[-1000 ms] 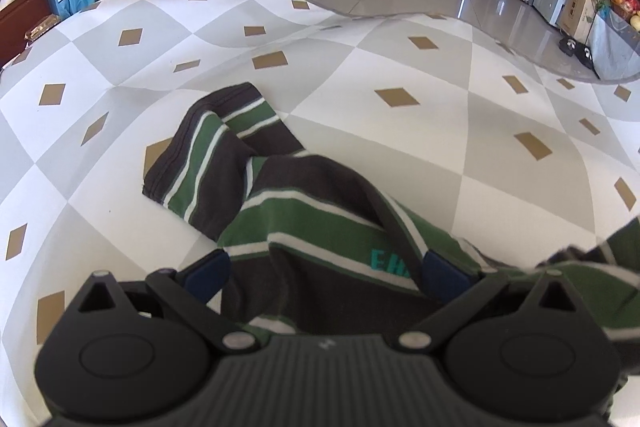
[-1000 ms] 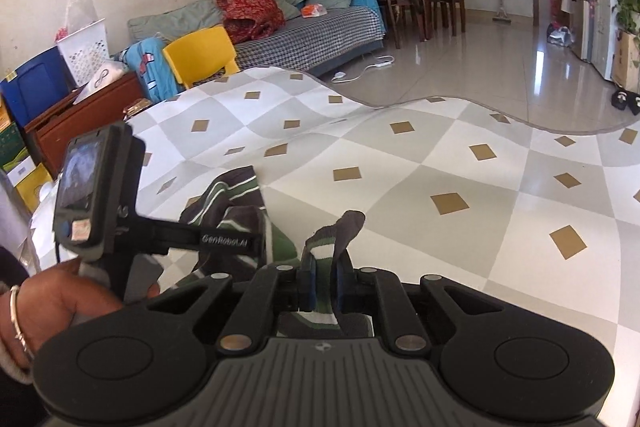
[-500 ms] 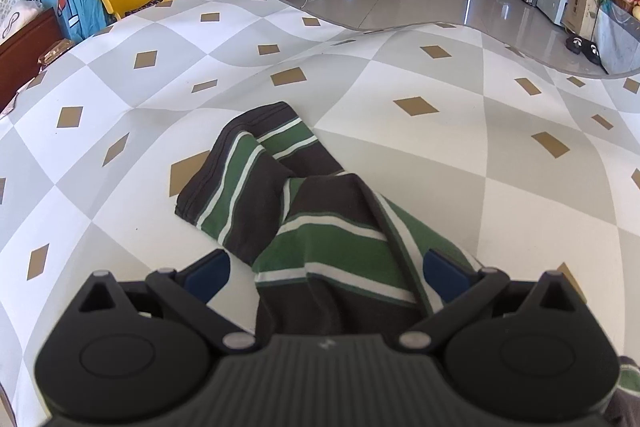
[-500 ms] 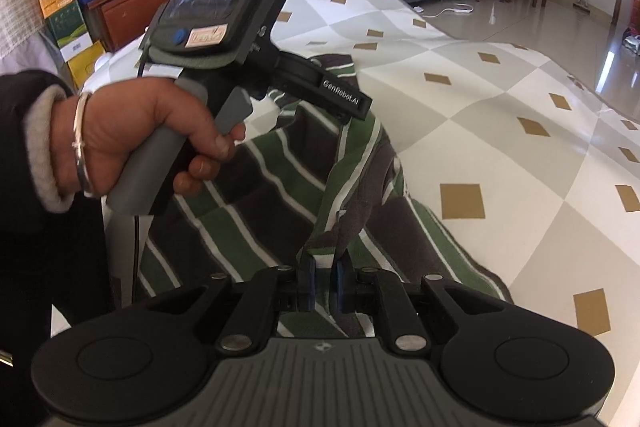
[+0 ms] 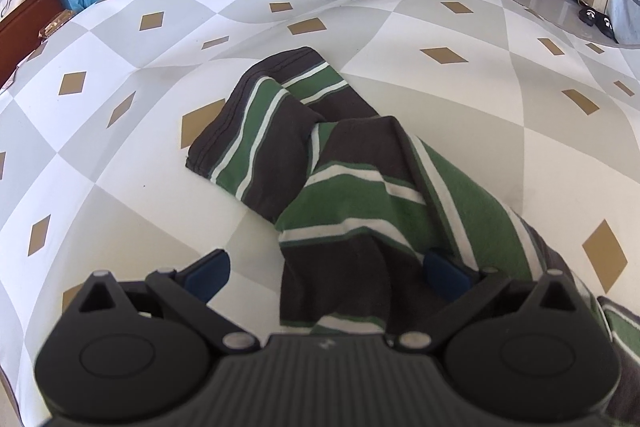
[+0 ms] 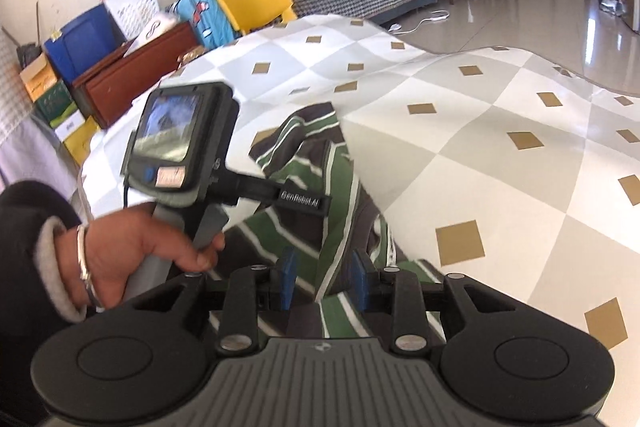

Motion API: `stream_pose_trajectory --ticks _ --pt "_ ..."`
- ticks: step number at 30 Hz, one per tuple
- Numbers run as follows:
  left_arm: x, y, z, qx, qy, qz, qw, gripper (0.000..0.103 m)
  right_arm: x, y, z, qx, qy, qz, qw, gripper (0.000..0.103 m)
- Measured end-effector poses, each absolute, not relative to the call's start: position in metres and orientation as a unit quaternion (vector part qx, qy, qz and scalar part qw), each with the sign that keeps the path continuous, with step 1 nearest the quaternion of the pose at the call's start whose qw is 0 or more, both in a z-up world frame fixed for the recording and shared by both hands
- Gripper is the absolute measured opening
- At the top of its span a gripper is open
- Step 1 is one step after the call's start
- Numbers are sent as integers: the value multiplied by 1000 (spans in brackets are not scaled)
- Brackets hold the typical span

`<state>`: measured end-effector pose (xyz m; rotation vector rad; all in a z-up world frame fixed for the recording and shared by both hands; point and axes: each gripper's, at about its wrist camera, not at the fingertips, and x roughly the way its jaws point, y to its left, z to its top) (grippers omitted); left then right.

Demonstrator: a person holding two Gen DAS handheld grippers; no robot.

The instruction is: Fold clothes

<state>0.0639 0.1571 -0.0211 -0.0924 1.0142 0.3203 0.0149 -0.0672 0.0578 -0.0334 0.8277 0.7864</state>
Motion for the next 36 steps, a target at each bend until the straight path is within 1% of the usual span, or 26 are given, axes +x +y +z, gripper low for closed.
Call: stream_pose_trajectory --ticks 3,8,14,22,23,24,25,27,30,36 --pt "64 160 -23 -48 487 153 858 103 35 -63 50 17 403 350 846 33" --pt "61 169 -26 -63 494 150 854 103 72 -50 29 68 444 325 832 35" --pt "58 174 -27 -65 493 139 856 103 96 -38 6 95 466 297 828 40" --pt "53 179 -27 -68 498 127 855 103 118 -29 -23 145 502 291 801 42" --pt "53 180 -27 -68 499 126 855 103 119 -28 -24 151 500 291 802 41" --pt "52 181 -27 -67 499 125 855 103 121 -28 -25 154 500 291 801 35" --pt "52 181 -27 -66 499 124 855 103 124 -26 -25 156 501 291 800 32" --pt "52 182 -26 -66 500 123 855 103 125 -23 -25 152 497 293 803 22" --pt "51 184 -26 -68 501 123 854 103 125 -17 -20 139 482 301 811 16" --pt "52 188 -25 -76 503 132 851 103 116 -6 6 102 429 324 837 14"
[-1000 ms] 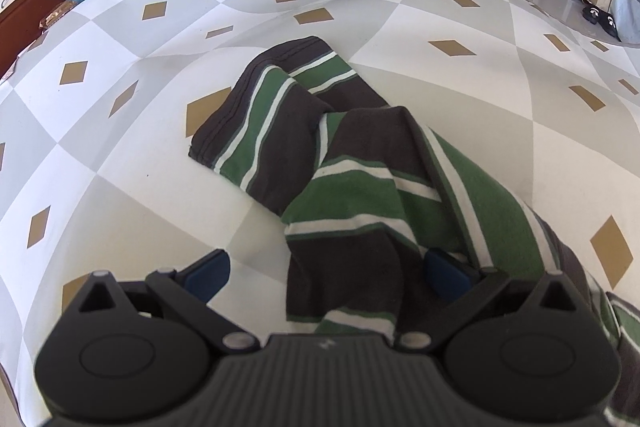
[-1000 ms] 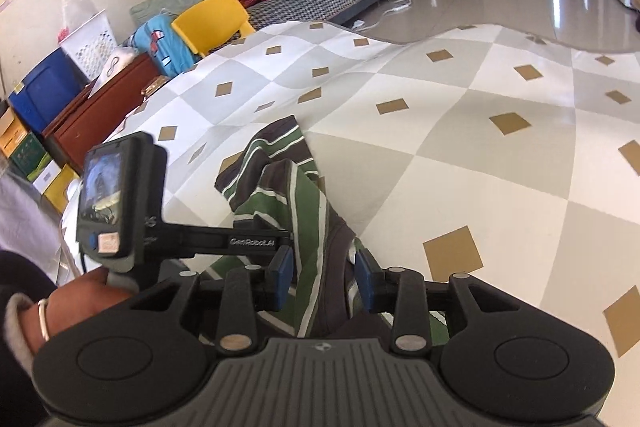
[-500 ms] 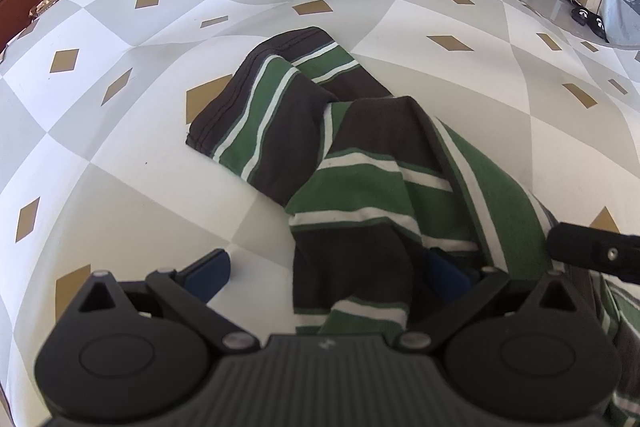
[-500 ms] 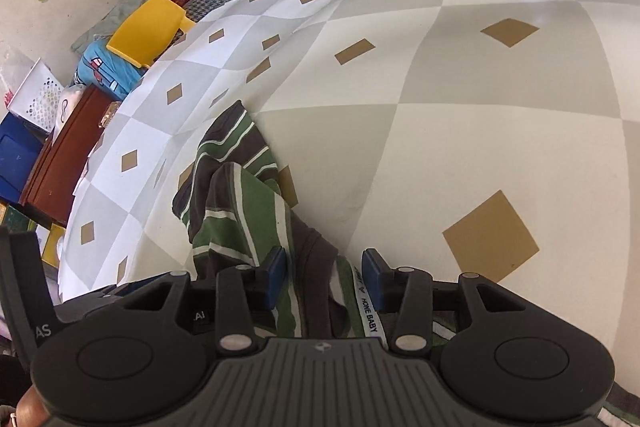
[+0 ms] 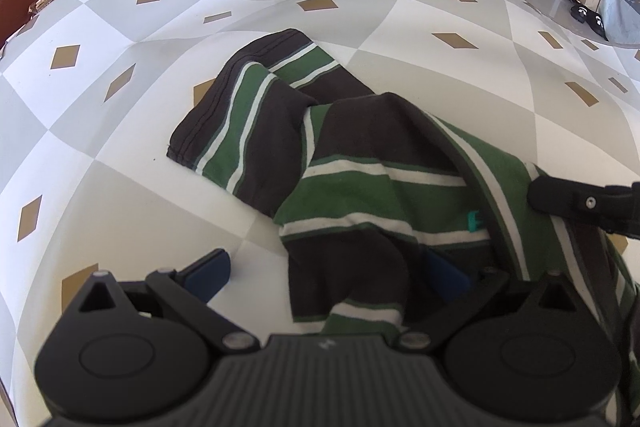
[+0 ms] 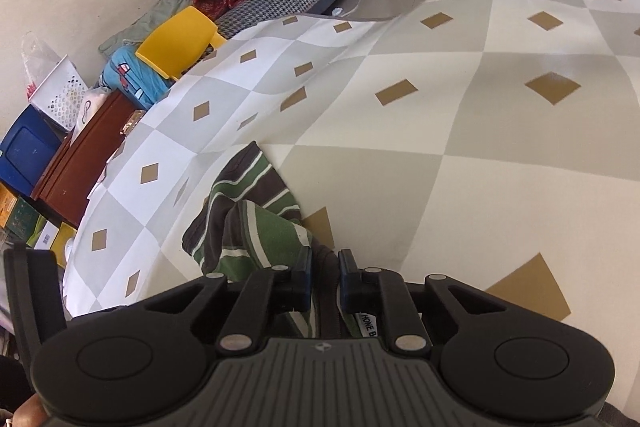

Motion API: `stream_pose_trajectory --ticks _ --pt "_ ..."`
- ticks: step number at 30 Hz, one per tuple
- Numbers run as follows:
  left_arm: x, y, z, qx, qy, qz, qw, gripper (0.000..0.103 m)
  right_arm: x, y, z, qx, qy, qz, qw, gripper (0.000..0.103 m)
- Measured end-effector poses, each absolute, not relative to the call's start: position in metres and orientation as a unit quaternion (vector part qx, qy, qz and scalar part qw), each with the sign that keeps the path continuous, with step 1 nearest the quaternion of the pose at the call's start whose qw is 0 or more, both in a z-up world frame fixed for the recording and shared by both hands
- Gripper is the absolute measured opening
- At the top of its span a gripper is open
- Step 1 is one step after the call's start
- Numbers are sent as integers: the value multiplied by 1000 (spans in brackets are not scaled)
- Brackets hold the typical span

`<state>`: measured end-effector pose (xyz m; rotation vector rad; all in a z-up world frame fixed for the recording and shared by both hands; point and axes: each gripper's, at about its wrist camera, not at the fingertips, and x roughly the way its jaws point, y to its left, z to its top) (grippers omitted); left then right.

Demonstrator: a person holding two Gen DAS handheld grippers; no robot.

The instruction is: Fold clothes

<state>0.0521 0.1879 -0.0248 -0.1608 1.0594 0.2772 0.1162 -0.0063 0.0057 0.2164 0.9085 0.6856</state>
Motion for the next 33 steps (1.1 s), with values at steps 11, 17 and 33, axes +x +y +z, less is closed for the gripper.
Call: stream_pose_trajectory --ticks 11,17,33 --pt "46 233 30 -147 412 210 874 103 57 32 45 -107 293 378 872 13" --pt "50 242 24 -159 421 215 867 103 12 60 26 -228 258 427 836 13" --pt "59 224 -26 -86 489 213 841 103 38 30 32 -101 345 420 834 32"
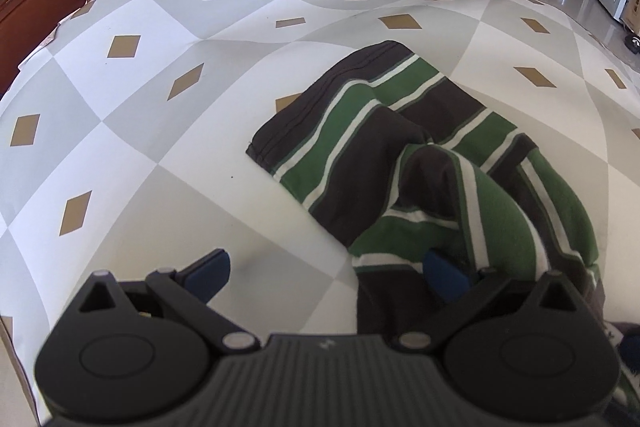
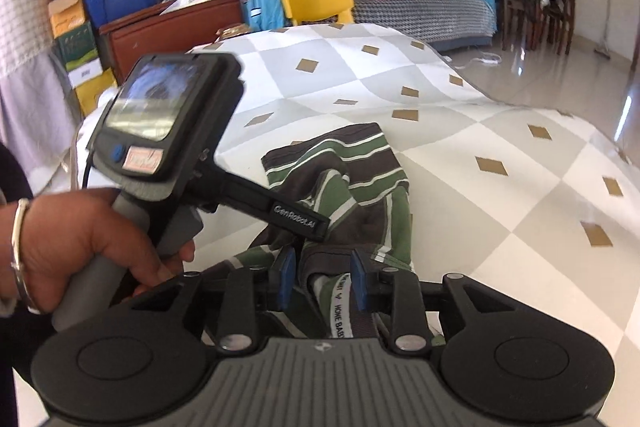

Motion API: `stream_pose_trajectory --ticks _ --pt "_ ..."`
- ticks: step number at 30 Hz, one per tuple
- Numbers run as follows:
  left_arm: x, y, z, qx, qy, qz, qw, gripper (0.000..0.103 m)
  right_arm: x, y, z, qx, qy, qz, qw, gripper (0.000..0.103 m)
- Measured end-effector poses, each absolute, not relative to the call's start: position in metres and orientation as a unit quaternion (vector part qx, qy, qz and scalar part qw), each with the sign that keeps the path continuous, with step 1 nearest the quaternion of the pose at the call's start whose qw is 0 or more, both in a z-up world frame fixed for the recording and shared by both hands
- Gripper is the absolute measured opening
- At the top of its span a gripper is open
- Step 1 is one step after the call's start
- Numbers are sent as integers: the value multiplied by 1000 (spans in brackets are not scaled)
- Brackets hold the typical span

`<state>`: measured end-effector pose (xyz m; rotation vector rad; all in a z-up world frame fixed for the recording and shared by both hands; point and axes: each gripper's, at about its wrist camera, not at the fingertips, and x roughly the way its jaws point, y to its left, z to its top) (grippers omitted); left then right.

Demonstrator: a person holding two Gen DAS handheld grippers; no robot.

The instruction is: Fold clothes

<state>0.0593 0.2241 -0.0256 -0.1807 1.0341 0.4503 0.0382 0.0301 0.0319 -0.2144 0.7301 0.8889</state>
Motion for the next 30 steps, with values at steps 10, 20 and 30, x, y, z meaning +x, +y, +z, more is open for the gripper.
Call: stream_pose_trajectory --ticks 10,20,30 --pt "57 224 -26 -91 486 216 842 103 96 -14 -2 133 477 319 808 43" --pt "55 226 -27 -96 482 215 844 103 119 -23 -29 262 527 285 756 44" --pt "55 222 -27 -89 481 220 844 103 132 -16 -34 283 500 284 767 20"
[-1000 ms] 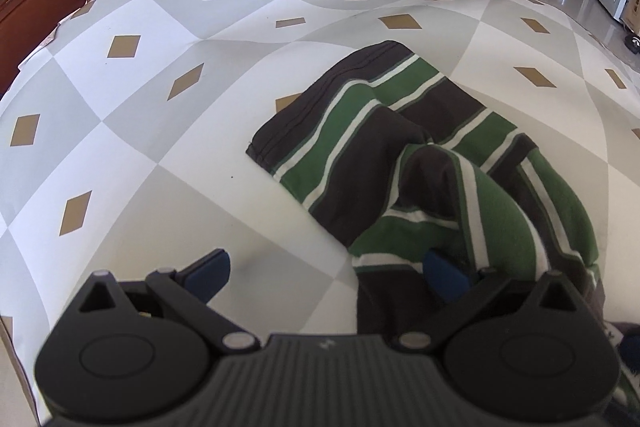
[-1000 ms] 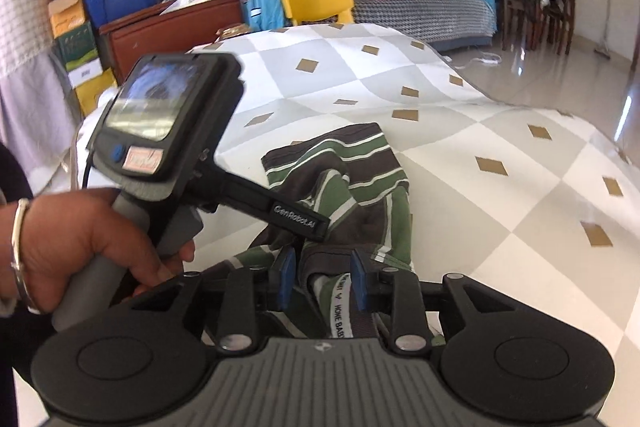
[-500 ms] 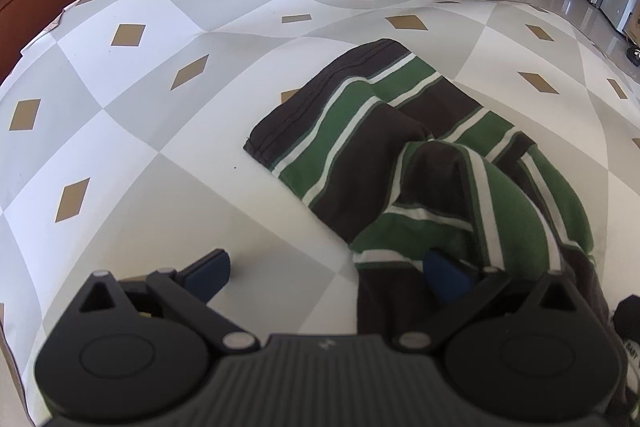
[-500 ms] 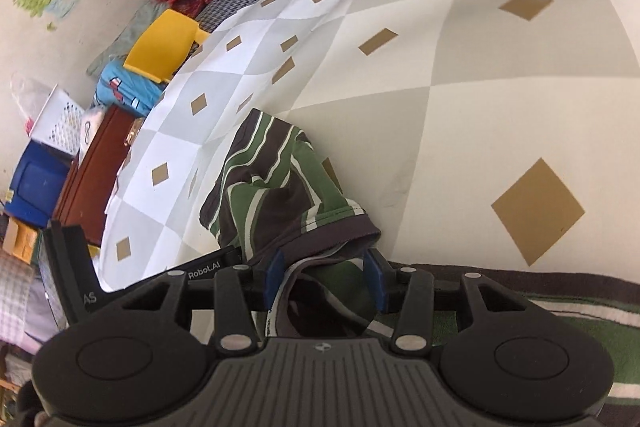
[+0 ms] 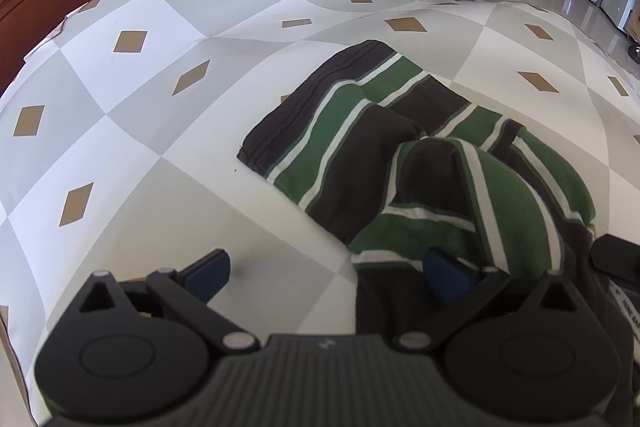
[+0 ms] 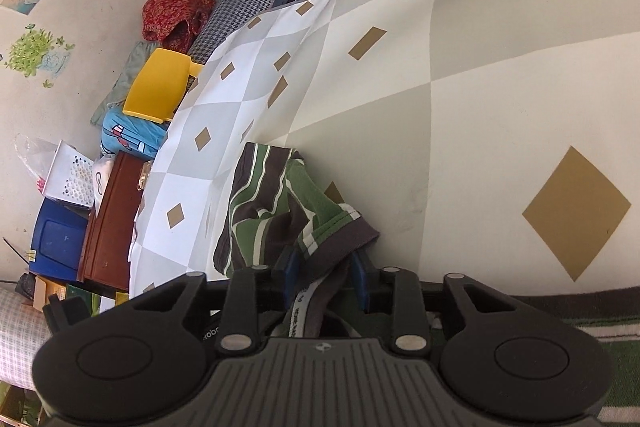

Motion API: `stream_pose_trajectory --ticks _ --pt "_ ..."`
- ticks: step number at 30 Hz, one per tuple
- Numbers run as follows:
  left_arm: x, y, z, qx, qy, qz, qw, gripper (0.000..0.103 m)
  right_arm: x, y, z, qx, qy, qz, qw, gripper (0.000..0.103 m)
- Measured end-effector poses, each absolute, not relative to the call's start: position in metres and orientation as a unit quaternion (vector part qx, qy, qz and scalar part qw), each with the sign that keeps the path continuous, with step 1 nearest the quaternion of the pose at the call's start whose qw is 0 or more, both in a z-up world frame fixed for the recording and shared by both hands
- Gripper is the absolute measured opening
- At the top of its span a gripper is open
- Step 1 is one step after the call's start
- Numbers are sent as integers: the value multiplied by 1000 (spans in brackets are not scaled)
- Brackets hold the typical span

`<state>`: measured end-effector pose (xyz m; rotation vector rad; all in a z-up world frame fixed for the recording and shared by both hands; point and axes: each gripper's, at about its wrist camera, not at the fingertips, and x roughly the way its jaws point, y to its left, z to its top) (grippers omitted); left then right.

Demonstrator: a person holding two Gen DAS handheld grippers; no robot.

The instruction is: Fold clothes

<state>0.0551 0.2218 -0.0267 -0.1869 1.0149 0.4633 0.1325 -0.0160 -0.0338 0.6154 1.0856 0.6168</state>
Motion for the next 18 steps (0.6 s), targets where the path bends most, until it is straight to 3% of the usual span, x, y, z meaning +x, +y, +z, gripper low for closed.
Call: stream_pose_trajectory --ticks 6,18 --pt "58 216 -22 -70 482 217 846 103 142 -14 -19 291 469 296 779 8" --pt "65 201 -4 -90 470 184 859 103 160 0 7 297 429 335 785 5"
